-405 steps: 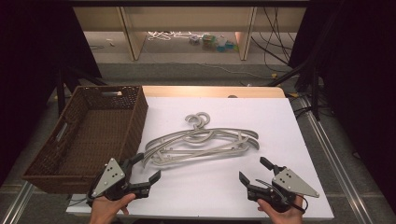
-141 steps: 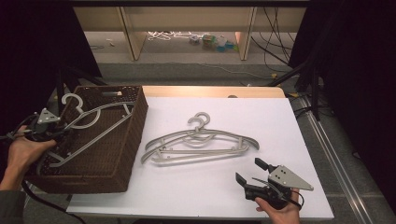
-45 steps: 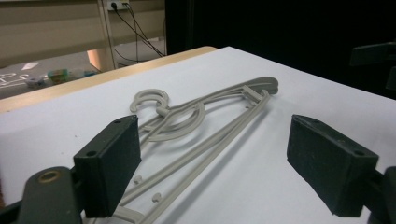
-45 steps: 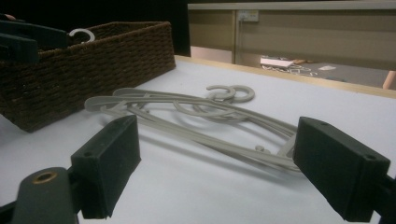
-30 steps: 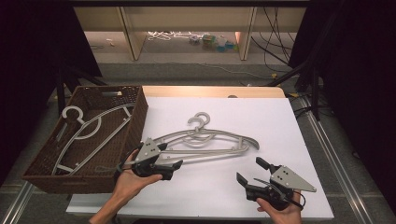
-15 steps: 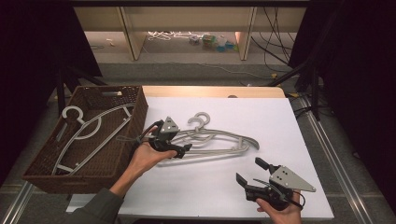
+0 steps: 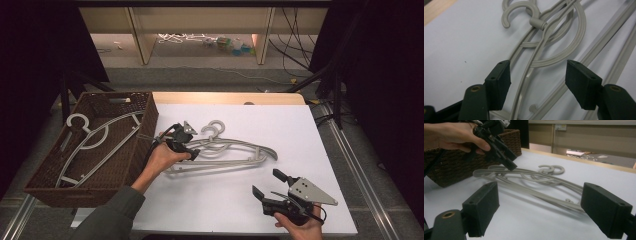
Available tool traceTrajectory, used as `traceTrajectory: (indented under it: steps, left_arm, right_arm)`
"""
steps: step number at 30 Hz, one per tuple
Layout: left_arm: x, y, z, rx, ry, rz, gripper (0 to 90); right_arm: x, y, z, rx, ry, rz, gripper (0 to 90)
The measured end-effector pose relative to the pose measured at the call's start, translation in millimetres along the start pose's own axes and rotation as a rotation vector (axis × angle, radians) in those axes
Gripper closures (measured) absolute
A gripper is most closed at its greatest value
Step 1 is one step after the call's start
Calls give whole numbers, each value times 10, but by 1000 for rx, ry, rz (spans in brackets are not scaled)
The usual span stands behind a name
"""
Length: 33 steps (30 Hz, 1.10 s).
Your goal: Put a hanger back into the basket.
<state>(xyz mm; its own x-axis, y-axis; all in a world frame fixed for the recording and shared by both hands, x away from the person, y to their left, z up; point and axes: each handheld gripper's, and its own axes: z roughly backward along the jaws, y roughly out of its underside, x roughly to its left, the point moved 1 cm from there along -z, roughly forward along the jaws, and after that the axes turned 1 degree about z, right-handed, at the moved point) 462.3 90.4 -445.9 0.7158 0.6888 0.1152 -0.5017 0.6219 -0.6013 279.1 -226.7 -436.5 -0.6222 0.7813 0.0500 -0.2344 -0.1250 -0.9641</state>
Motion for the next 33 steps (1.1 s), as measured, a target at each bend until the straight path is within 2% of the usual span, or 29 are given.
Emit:
traceTrajectory:
  steps: [3,4,6,8,11,13,15,19,21,23,24,26,27,29,31,32,33]
  left_arm:
    - [29,3,-96,31,-18,-10,381]
    - [30,7,-130,36,-13,6,382]
    - [40,16,-189,56,3,9,392]
    - [45,13,-218,76,-2,-20,432]
    - [55,22,-263,92,10,-4,440]
    - [70,28,-290,116,17,-15,464]
    - [81,40,-316,116,17,-10,476]
    - [133,53,-343,128,31,5,508]
    - [149,60,-367,138,37,0,534]
    - [166,61,-383,139,54,0,550]
    - [169,58,-384,139,58,2,567]
    - [176,53,-393,138,70,6,581]
    - [177,48,-397,137,80,9,630]
    - [171,40,-398,152,88,8,638]
    - [185,28,-388,178,98,-18,668]
    - [177,23,-389,178,105,-6,729]
    - [176,21,-393,176,115,-5,729]
  right_arm:
    - [-11,1,8,0,2,-4,160]
    - [-10,-3,10,3,-2,-3,160]
    - [-4,-1,3,-1,-4,-2,160]
    - [-2,-1,7,-2,-4,-1,160]
    - [-4,-3,8,-9,-9,-3,160]
    - [-1,-4,5,-15,-11,-11,160]
    - [-7,-10,18,0,0,6,160]
    - [0,-7,9,-8,-5,-3,160]
    - [-2,-7,7,-8,-10,0,160]
    - [4,-4,4,-12,-13,-10,160]
    - [-3,-13,23,5,-4,4,161]
    - [-6,-11,18,2,-3,6,161]
    - [-6,-11,21,1,-2,2,161]
    - [-6,-15,23,-1,-3,3,162]
    - [-7,-13,19,1,-3,5,162]
    - [1,-6,3,-14,-16,-7,162]
    - [1,-6,3,-14,-16,-7,162]
